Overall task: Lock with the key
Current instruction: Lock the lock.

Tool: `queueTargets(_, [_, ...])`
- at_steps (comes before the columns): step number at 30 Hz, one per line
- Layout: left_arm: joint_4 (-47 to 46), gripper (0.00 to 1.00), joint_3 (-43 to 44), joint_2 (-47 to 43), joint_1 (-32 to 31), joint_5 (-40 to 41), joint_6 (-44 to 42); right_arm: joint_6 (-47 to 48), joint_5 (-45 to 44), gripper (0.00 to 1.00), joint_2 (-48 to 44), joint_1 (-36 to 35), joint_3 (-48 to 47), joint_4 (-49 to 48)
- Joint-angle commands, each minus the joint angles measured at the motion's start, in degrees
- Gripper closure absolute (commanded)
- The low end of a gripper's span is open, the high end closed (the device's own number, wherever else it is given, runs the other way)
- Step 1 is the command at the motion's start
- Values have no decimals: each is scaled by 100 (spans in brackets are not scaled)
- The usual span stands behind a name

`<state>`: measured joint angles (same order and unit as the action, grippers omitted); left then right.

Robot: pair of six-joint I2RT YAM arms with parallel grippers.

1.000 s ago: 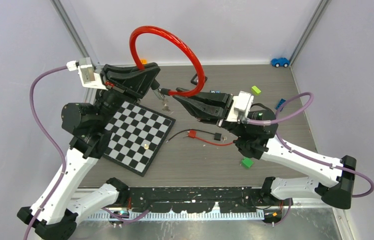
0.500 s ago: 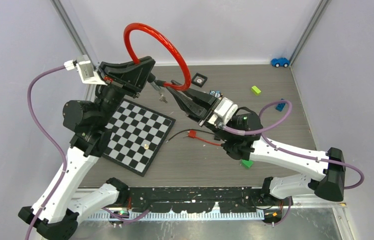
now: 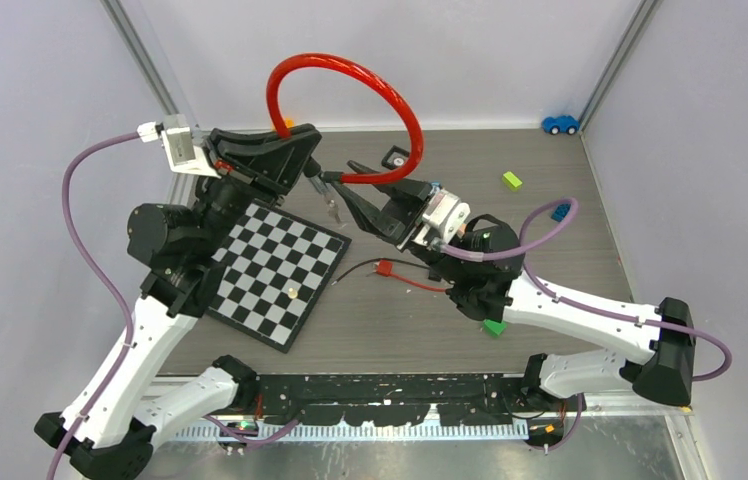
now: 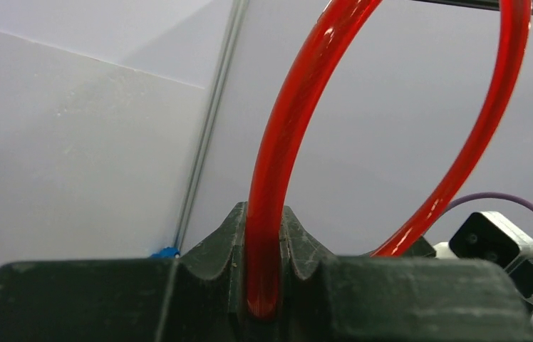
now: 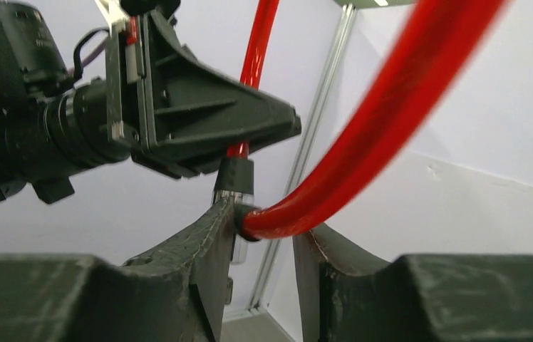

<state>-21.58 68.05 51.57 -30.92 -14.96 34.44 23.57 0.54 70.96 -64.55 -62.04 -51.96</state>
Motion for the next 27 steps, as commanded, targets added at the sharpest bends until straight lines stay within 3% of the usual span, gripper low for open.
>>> queueTargets(1, [-392, 100, 90, -200, -53, -170, 107, -119, -139, 54, -227, 31, 182, 143])
queueTargets(8, [-356, 100, 93, -243, -55, -109, 35, -274, -135, 40, -584, 29, 518, 156])
queueTargets(27, [-390, 100, 59, -271, -55, 43, -24, -786, -141, 45, -454, 30, 880, -43])
